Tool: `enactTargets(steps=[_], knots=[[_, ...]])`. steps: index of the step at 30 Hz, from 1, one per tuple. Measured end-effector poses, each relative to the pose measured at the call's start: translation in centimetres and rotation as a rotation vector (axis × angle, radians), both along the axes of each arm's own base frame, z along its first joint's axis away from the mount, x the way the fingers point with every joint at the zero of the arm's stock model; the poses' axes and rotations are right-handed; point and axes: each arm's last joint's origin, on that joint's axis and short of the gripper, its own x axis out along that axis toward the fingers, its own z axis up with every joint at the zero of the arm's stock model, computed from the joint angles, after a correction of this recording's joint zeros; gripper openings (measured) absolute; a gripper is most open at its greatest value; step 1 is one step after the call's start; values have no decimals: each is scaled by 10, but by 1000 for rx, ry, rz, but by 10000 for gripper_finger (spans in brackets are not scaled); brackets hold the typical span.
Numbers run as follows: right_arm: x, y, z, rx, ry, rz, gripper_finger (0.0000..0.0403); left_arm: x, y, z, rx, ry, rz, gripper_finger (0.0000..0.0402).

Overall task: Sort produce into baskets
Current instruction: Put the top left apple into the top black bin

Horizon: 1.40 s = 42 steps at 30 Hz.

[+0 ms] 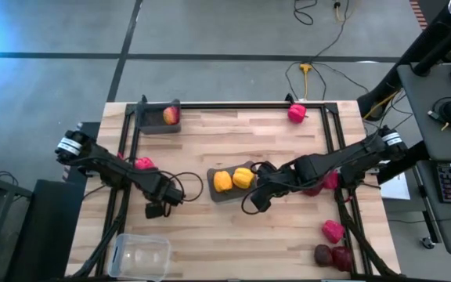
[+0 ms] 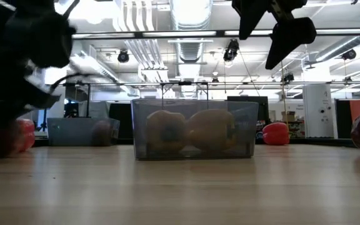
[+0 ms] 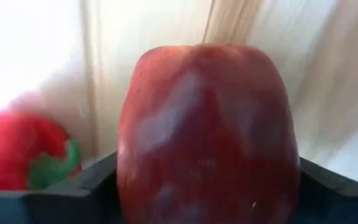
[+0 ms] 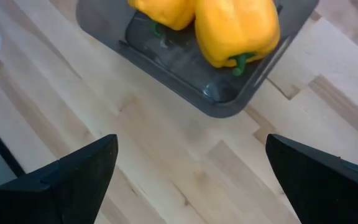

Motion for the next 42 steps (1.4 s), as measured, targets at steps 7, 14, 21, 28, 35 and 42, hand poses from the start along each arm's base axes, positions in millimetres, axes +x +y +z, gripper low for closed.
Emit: enactTargets(steps=[7, 14, 21, 28, 35, 42], knots=[[3, -6, 8, -25, -20, 49, 400, 42, -2, 47, 81, -240, -50, 237], [10, -30, 33, -63, -47, 153, 400, 74, 55, 107, 230, -327, 23, 237], [9, -44, 82, -137, -129, 264, 400, 56, 188, 139, 357, -311, 362, 237], [3, -45, 115, -188, -197, 331, 400, -4, 294, 136, 421, -226, 740, 237], [0, -46, 128, -237, -219, 401, 400, -30, 339, 96, 343, -75, 855, 238], [-3, -49, 135, -273, -219, 449, 400, -37, 364, 73, 272, -32, 925, 259]])
